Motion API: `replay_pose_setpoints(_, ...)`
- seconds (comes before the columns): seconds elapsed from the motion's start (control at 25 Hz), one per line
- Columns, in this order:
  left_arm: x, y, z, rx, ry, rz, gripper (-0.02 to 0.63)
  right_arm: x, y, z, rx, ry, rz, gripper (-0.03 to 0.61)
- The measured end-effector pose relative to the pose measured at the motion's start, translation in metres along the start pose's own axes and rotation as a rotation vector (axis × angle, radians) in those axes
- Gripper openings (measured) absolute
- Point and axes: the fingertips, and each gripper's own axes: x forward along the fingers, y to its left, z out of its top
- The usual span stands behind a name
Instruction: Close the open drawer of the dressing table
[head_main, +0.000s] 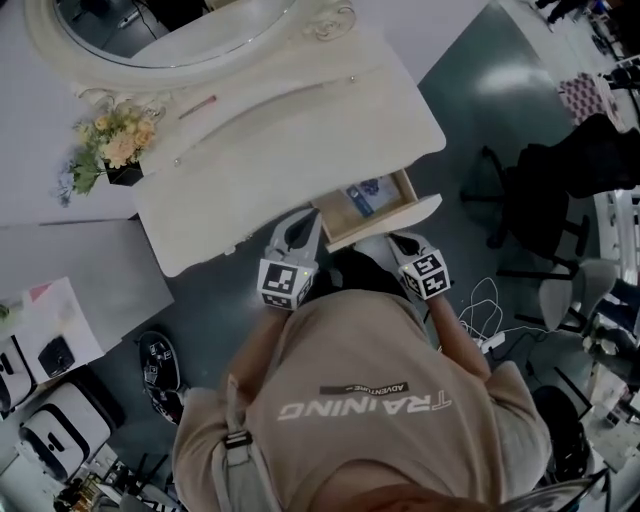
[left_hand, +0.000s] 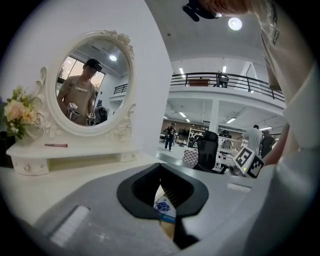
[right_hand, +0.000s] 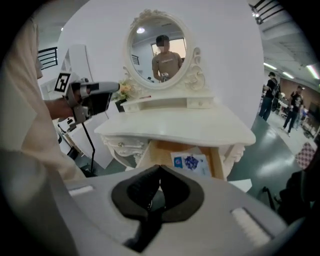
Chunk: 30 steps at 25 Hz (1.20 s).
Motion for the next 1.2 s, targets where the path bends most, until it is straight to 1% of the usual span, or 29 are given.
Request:
replay_pose_setpoints(0.12,0.020,-0.002,0.001,-0.003,0.032,0.025,0.008,0.022,-0.017,-0.045,0.009,0.118,0.073,0.005)
replay_pose_setpoints(0.24,0.038,-0.009,0.007,0.009,0.071,0.061,0.006,0.039,-0.036,-0.096,-0.016,0.243,0.151,0.005)
replay_pose_setpoints(0.32,0.052,-0.016,0.012,0.019,0.090,0.085,0.008,0.046,-0.052,-0.120,-0.007,0.293,0.185,0.005)
replay_pose_setpoints(0.4,0.067,-0.023,0.013,0.025,0.111,0.094,0.007,0.053,-0.067,-0.131,0.024,0.306,0.204,0.005)
replay_pose_setpoints(0.56,0.085,-0.028,0.011,0.041,0.130,0.089,0.007,0.068,-0.081,-0.135,0.071,0.310,0.228,0.005)
replay_pose_setpoints(0.64,0.083,-0.025,0.009,0.027,0.132,0.102,0.007,0.073,-0.082,-0.139,0.089,0.335,0.231,0.005)
replay_pose_setpoints(0.8,0.072,-0.023,0.006,-0.006,0.123,0.125,0.007,0.077,-0.089,-0.144,0.096,0.385,0.223,0.005)
replay_pose_setpoints(1.0,0.043,-0.008,0.000,-0.030,0.104,0.169,0.007,0.078,-0.090,-0.132,0.122,0.393,0.201,0.005)
replay_pose_setpoints(1.2,0.024,0.012,-0.006,-0.064,0.089,0.206,0.006,0.084,-0.083,-0.122,0.110,0.415,0.181,0.005)
